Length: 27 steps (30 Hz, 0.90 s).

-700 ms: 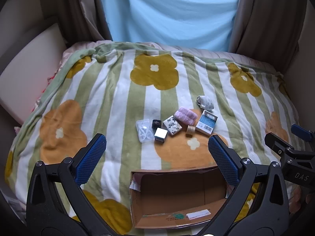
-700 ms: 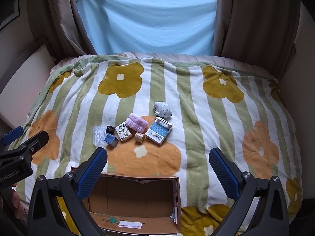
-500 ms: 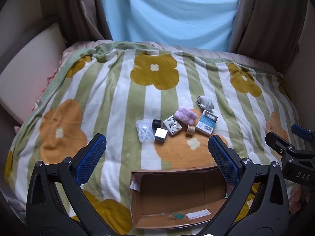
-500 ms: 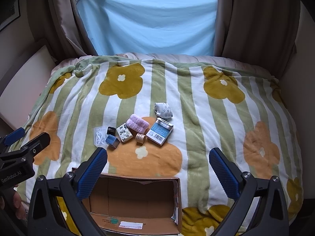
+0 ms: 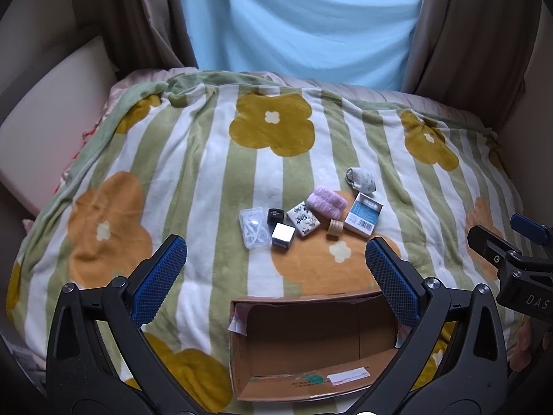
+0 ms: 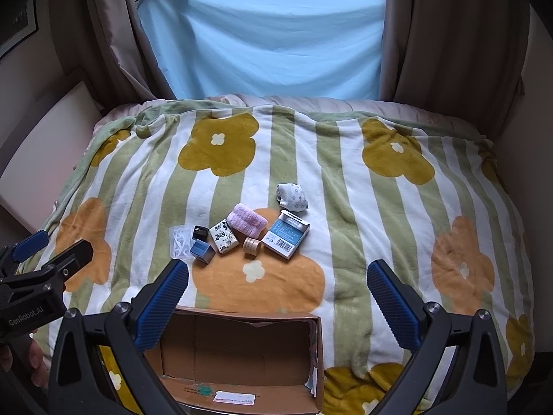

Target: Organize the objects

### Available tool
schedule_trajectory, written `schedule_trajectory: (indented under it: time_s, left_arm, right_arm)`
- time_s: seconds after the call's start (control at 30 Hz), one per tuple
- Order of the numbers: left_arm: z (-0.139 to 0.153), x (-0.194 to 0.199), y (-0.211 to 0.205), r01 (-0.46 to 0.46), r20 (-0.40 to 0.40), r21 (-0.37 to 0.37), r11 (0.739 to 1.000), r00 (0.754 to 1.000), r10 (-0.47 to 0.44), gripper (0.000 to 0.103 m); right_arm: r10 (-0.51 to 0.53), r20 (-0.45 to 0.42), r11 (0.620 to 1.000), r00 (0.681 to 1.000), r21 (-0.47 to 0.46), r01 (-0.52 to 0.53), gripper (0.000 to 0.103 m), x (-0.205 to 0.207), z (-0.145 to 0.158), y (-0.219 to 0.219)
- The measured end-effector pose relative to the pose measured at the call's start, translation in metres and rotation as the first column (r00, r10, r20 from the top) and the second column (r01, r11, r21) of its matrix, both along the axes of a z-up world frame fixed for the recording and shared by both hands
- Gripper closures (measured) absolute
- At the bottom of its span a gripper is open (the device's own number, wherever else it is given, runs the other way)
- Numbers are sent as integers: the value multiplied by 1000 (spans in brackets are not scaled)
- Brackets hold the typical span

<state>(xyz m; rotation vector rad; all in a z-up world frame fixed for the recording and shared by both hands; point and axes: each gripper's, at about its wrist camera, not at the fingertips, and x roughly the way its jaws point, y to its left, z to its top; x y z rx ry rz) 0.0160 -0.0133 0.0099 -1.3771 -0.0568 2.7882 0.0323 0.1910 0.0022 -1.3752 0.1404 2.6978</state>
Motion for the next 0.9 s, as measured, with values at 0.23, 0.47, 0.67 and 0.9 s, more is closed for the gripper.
schedule_trajectory:
  time_s: [0.23, 0.47, 0.67, 0.9]
  left_arm:
    - [1, -1, 0, 3, 1, 1, 1000, 1000, -3, 0]
    - [1, -2, 0, 6, -2, 9, 1000, 1000, -6, 0]
    - [1, -5, -1, 13, 1, 17, 1000, 1000, -13, 0]
    - [1, -8, -3, 19, 4, 23, 1000, 1000, -19, 0]
  right_arm:
    - [1, -2, 1000, 1000, -10, -1, 1, 0, 0, 1]
    - [-1, -8, 1000, 1000, -17, 1, 1, -1, -1, 1]
    - [0, -9, 1000, 1000, -19, 0, 1, 0, -1, 2]
    - [-2, -13, 1000, 1000, -29, 2, 1, 1, -2, 4]
